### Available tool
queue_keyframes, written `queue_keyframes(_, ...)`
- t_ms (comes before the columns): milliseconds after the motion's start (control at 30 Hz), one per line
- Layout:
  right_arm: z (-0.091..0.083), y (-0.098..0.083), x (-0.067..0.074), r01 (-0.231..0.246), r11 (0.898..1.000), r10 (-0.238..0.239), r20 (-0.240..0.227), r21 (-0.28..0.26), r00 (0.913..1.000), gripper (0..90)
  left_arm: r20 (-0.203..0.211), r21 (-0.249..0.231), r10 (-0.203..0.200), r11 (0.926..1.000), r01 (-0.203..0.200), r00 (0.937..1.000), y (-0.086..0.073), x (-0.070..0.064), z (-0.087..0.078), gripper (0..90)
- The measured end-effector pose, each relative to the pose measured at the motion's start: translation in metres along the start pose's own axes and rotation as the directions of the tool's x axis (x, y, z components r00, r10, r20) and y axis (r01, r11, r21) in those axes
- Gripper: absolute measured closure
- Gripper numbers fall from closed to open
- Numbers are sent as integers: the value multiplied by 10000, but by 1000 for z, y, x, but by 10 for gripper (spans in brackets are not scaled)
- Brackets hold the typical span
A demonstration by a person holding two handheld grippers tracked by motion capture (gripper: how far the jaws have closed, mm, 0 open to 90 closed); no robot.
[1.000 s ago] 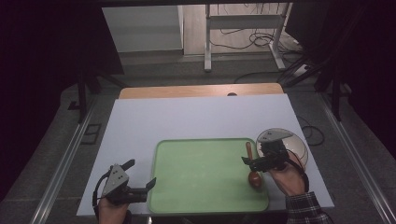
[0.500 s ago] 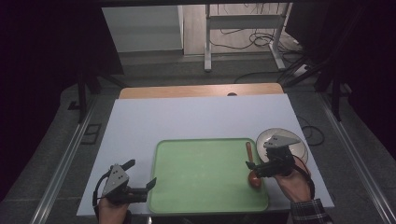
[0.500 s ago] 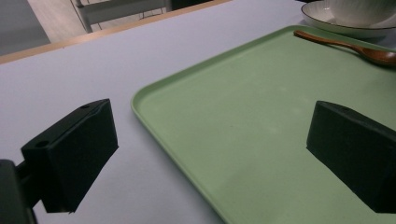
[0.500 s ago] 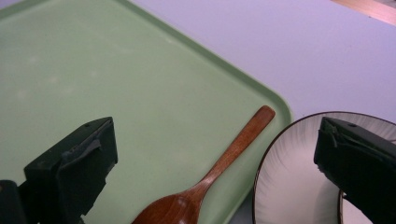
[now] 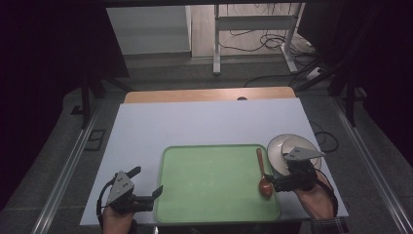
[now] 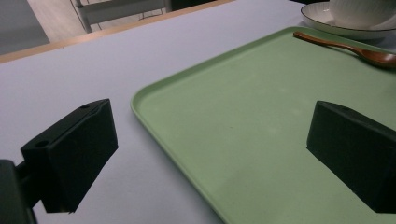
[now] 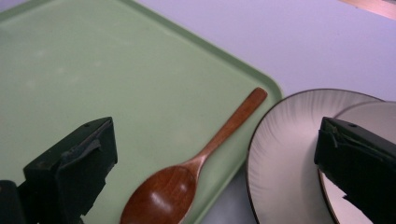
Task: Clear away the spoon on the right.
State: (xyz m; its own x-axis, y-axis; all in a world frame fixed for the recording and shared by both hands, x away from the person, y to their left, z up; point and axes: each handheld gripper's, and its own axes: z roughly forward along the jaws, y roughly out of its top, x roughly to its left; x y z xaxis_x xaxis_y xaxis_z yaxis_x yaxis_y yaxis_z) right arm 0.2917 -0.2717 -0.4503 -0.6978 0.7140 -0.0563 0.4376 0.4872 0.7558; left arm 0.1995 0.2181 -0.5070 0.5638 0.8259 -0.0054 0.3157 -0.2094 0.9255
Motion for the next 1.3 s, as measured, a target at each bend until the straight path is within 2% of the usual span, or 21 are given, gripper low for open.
queue_keyframes(433, -15, -16, -3, -268, 9995, 271, 194, -193, 9994, 0, -7, 14, 3, 10000, -3, 10000, 0, 0, 0, 17)
queue_keyframes(767, -27, -24, -2, -386, 9986, 408, 615, -362, 9973, 0, -9, 29, 3, 10000, -3, 10000, 0, 0, 1, 18)
queue_keyframes(1300, -45, -42, -7, -296, 9982, 359, 1258, -517, 9914, 0, 10, 95, 1, 10000, -2, 10000, -1, 0, 1, 18)
